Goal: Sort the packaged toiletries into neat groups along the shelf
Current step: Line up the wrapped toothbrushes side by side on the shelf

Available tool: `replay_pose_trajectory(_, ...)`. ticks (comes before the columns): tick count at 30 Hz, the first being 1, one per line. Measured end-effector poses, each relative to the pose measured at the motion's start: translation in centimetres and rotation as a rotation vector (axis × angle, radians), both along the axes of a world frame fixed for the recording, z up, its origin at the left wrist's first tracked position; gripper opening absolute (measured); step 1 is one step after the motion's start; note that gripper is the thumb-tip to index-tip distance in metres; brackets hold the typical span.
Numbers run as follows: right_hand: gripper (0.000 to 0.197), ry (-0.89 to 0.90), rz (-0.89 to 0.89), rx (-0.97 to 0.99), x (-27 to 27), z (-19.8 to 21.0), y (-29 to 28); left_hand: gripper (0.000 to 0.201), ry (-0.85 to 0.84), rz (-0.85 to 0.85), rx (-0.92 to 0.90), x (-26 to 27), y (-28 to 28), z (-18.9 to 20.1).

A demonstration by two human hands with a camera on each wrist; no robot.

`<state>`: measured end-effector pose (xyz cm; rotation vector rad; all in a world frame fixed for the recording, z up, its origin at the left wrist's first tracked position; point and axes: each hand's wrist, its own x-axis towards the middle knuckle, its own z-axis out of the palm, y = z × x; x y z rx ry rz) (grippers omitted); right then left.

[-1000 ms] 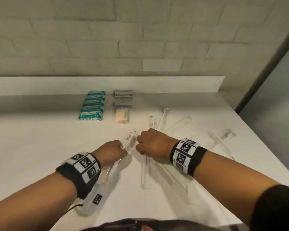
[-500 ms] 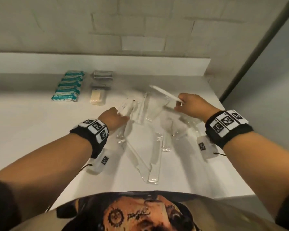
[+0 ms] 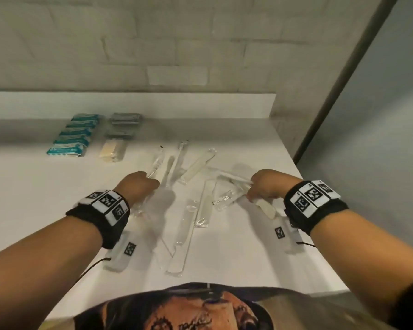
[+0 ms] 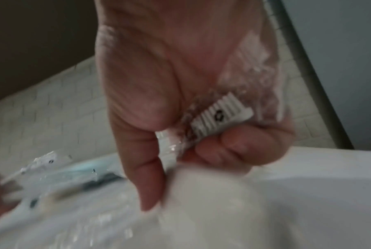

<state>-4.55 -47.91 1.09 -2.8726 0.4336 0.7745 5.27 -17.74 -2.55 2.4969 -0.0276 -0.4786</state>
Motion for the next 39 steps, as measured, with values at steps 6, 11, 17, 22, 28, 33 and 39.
replay_pose_trajectory(6, 0.021, -0.128, 0.161, 0.258, 1.2, 0.7, -1.2, 0.036, -0.141, 0.075, -0.02, 2.3, -3.2, 1.1)
replay_pose_trajectory(11, 0.032, -0.187, 0.222, -0.085, 1.1, -2.0, -3.9, 0.042, -0.146, -0.102, 0.222, 3.6, -6.2, 1.5)
replay_pose_trajectory(17, 0.016, -0.163, 0.186, -0.137, 3.4, -0.1, -5.5, 0.022, -0.144, -0.149, 0.2, 3.6, -8.1, 0.2)
replay_pose_trajectory(22, 0.014, -0.409, -0.234, 0.525, 9.0, 1.9, -1.5, 0.014, -0.147, -0.013, 0.067, 5.4, -5.9, 0.6)
replay_pose_trajectory(28, 0.017, -0.207, -0.302, 1.026, 13.5, -0.5, 8.5, 0.015, -0.137, 0.112, -0.137, 8.9, -3.7, 1.2)
replay_pose_trajectory(33, 0.015, -0.222, -0.417, 0.952, 15.2, -1.9, 5.4, 0.034, -0.06, 0.104, -0.33, 11.9, -4.3, 0.2)
replay_pose_trajectory(39, 0.028, -0.28, -0.465, 0.677, 18.1, -1.4, 0.5, 0.047, 0.097, 0.086, -0.557, 15.0, -7.3, -1.0)
